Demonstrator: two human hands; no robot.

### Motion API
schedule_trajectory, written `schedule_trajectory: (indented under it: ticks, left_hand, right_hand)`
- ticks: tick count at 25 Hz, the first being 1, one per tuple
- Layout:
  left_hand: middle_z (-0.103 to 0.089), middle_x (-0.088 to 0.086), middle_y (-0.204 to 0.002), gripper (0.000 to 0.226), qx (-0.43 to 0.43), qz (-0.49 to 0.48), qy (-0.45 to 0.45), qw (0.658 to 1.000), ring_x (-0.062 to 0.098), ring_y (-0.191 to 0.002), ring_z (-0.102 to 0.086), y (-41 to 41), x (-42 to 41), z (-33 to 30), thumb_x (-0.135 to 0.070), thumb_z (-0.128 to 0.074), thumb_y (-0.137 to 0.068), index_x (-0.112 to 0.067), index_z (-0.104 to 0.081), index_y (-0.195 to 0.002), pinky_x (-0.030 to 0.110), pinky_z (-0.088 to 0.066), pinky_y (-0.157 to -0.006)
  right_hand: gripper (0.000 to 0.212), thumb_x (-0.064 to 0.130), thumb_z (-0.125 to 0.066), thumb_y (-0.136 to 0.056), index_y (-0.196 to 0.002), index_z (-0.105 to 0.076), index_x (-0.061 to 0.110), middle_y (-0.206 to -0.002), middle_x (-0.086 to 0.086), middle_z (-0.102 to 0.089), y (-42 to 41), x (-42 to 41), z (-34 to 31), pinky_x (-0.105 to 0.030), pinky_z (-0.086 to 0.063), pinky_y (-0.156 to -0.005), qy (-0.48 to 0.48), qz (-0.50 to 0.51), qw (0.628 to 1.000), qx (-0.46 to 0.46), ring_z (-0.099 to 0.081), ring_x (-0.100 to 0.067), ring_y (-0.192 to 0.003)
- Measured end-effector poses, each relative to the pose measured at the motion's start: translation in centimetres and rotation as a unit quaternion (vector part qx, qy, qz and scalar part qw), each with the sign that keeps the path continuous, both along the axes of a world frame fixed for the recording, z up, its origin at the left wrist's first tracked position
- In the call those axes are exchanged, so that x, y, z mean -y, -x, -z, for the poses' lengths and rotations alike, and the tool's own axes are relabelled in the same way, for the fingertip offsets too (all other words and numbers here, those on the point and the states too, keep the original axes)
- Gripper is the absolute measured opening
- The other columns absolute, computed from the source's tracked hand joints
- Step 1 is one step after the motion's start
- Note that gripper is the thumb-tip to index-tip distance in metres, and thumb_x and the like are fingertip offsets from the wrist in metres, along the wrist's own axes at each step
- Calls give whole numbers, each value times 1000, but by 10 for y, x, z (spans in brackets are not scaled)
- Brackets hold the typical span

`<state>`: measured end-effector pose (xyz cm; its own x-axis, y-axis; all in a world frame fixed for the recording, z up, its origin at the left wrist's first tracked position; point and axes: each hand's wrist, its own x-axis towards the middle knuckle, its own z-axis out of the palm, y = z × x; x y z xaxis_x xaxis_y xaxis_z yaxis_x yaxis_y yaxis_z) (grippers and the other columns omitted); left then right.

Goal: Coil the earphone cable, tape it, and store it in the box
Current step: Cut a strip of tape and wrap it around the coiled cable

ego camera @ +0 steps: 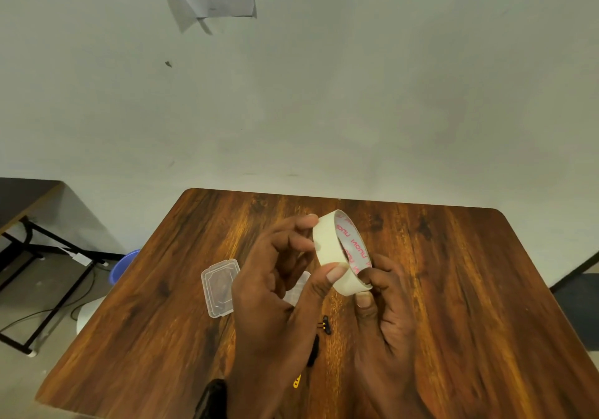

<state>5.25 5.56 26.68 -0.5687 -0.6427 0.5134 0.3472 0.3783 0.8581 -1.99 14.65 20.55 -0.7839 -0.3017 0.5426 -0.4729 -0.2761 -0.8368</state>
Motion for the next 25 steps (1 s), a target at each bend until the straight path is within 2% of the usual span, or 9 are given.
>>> schedule_trajectory:
  ticks: [3, 5, 8, 11, 14, 19, 20, 23, 25]
  left_hand:
    - [-68, 3, -120, 33, 9, -11, 20, 1000, 22, -115, -66, -4, 6, -1, -27, -66, -86, -8, -65, -114, 30, -59, -87]
    - [-70, 2, -116, 26, 14, -25, 46, 999, 21, -110, -67, -5, 9, -3, -25, -65, -86, -10, -70, -106, 26, -59, -83]
    - [-72, 3, -108, 19, 5, -15, -5, 1000, 20, -105, -69, -7, 14, -3, -21, -74, -80, -11, -74, -96, 20, -57, -81]
    - [-73, -4, -98, 14, 13, -29, -7, 999, 14, -96, -70, -10, 19, -6, -28, -74, -77, -25, -76, -90, 15, -56, -76]
    - [-68, -14, -90, 7, 41, -75, 88, 993, 4, -89, -66, -7, 19, -7, -32, -66, -82, -34, -70, -88, 11, -53, -72]
    - [-57, -4, -87, 19, 121, -125, 298, 939, 0, -83, -46, -6, 24, -7, -21, -51, -91, -6, -63, -87, 1, -42, -76]
    - [-58, -1, -86, 17, 133, -109, 278, 945, 4, -81, -46, -6, 24, -5, -21, -50, -89, -9, -62, -87, 6, -43, -74]
    - [-61, -9, -84, 10, 92, -11, 43, 995, 17, -80, -58, -5, 17, -3, -42, -52, -86, -36, -59, -87, 29, -50, -69]
    - [-66, -10, -93, 15, 53, -21, -1, 998, 16, -89, -65, -7, 16, -3, -53, -57, -86, -42, -60, -96, 24, -54, -74]
  right_hand:
    - [16, 49, -44, -98, -106, -58, 47, -118, 9, -52, 0, 0, 0, -12, -48, -82, -1, -1, 1000, -10, -55, -7, -111]
    - [15, 46, -45, -99, -107, -57, 48, -117, 8, -51, -1, 0, 0, -10, -47, -82, 2, 0, 1000, -21, -54, -3, -111]
    - [15, 46, -45, -98, -106, -58, 48, -116, 7, -52, -2, -1, 0, -11, -46, -82, -2, 0, 1000, -21, -54, -4, -111]
    - [15, 46, -45, -99, -105, -58, 47, -114, 0, -53, -4, -1, 2, -12, -45, -83, -9, 6, 1000, -30, -55, -6, -109]
    - [15, 48, -44, -98, -107, -56, 52, -115, 5, -51, -7, 1, 3, -9, -46, -81, -18, 13, 999, -27, -53, -3, -111]
    - [13, 34, -50, -97, -100, -60, 27, -113, -2, -48, -1, 0, 6, -10, -46, -81, -39, 48, 996, -67, -52, -3, -107]
    - [12, 30, -51, -95, -99, -60, 23, -113, -1, -49, 0, 1, 8, -11, -46, -81, -48, 58, 995, -70, -53, -3, -107]
    - [22, 39, -48, -98, -102, -59, 21, -114, 1, -49, 1, 3, 10, -16, -50, -81, -53, 75, 994, -62, -55, -9, -108]
    - [27, 44, -45, -99, -104, -59, 22, -115, -3, -51, 2, 4, 10, -14, -50, -81, -44, 78, 995, -46, -54, -10, -109]
